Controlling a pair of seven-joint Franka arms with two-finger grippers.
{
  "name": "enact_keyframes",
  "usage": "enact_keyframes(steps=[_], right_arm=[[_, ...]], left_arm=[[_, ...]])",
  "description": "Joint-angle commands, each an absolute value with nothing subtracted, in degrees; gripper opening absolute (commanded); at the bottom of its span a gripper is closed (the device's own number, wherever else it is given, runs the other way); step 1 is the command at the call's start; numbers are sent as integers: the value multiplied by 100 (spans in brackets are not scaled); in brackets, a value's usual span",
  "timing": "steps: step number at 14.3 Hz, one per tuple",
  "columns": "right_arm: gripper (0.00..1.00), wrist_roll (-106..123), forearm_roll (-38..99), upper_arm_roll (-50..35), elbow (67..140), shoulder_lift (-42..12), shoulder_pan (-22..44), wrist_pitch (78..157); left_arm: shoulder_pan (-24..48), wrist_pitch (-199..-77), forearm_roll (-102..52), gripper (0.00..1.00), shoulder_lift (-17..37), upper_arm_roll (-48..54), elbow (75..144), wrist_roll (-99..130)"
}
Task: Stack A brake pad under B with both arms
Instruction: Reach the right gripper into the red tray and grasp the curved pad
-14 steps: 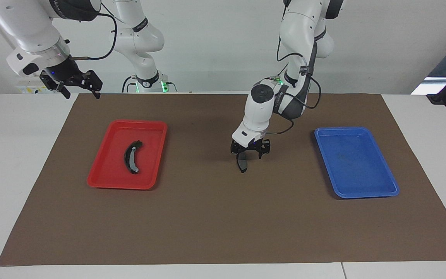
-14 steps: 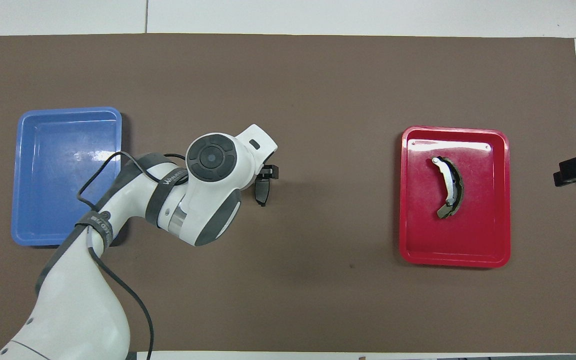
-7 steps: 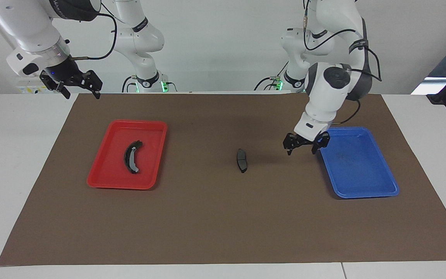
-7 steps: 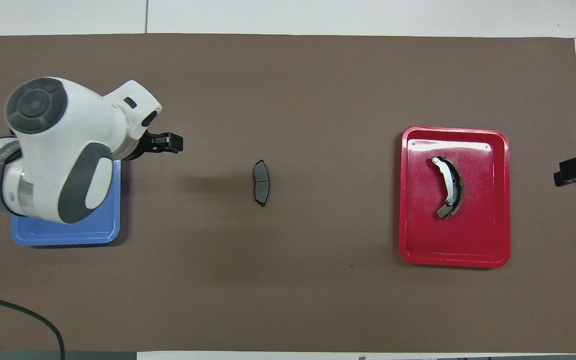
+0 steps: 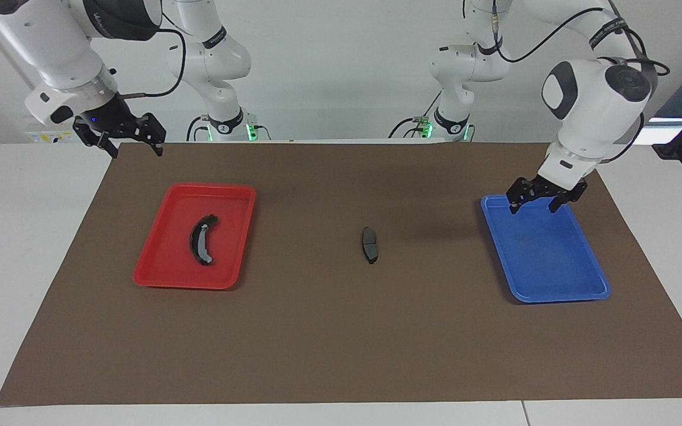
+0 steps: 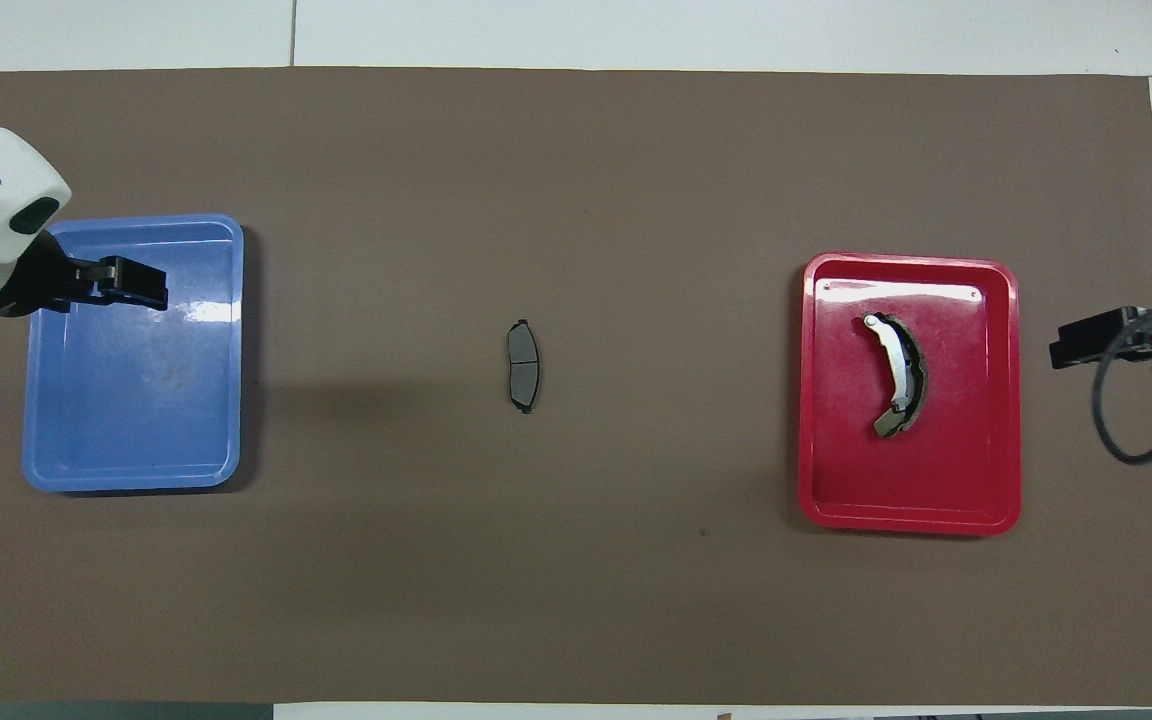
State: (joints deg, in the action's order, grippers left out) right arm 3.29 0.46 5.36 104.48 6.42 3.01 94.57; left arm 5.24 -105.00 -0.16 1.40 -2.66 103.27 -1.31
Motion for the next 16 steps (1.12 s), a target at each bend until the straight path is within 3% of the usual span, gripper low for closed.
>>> enact_keyframes(steps=[1, 7, 12, 16], right_arm=[[100, 88, 123, 492, 11871, 959, 552, 10807], [100, 254, 123, 501, 12989, -122, 580, 13286], [96, 623, 123, 501, 13166, -640, 449, 13912], [78, 809, 123, 501, 13192, -686, 360, 13896]], left_arm=[[273, -9767, -70, 100, 202, -202, 9722, -474], [-157, -9282, -70, 100, -61, -237, 9615, -754], [-325, -9229, -70, 100, -167, -237, 9799, -1090], [-264, -9290, -53, 100, -220, -229, 9905, -1072]])
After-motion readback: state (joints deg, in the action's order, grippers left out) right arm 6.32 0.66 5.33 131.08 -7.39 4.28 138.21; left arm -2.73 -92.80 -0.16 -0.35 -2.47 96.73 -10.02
